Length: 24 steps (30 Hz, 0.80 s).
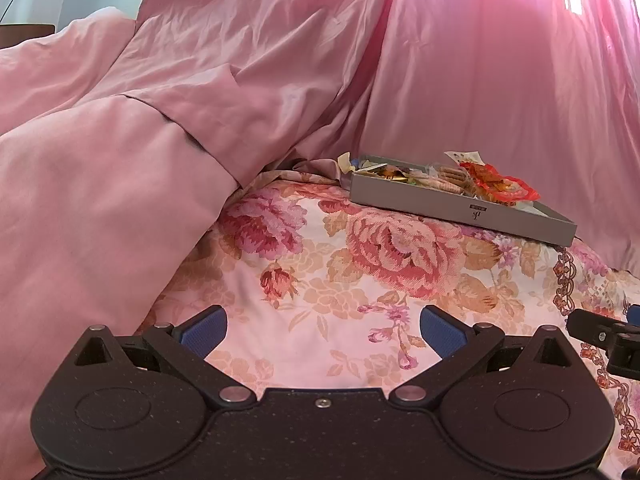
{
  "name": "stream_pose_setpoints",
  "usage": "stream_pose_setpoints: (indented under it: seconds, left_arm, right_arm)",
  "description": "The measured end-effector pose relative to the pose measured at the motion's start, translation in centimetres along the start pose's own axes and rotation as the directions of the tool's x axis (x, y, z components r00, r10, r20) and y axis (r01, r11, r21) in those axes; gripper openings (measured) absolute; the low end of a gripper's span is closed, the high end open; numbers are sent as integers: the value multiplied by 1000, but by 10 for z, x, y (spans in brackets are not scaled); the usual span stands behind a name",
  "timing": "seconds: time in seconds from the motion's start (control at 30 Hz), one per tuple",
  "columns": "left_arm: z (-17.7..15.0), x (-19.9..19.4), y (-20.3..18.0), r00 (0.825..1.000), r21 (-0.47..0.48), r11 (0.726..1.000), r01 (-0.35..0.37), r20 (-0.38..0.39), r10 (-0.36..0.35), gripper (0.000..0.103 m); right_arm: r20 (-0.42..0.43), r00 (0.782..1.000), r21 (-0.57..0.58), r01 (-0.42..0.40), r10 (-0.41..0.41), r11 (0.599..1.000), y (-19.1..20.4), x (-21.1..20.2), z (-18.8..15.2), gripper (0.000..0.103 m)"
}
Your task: Organize snacks
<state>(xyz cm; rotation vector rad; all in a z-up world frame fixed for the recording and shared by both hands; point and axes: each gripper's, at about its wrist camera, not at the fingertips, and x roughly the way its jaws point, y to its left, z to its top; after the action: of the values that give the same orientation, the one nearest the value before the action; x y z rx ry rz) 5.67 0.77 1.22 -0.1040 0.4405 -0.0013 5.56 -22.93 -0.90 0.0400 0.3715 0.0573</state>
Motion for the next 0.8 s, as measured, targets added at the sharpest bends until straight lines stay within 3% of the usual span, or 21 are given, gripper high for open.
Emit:
stream_pose_setpoints:
  seconds: [0.8]
  left_arm:
    - [-1,0,0,1000,-3,1000,-4,-5,4,102]
  right_arm:
    - [-4,1000,14,8,-8,1000,0,-3,-2,103]
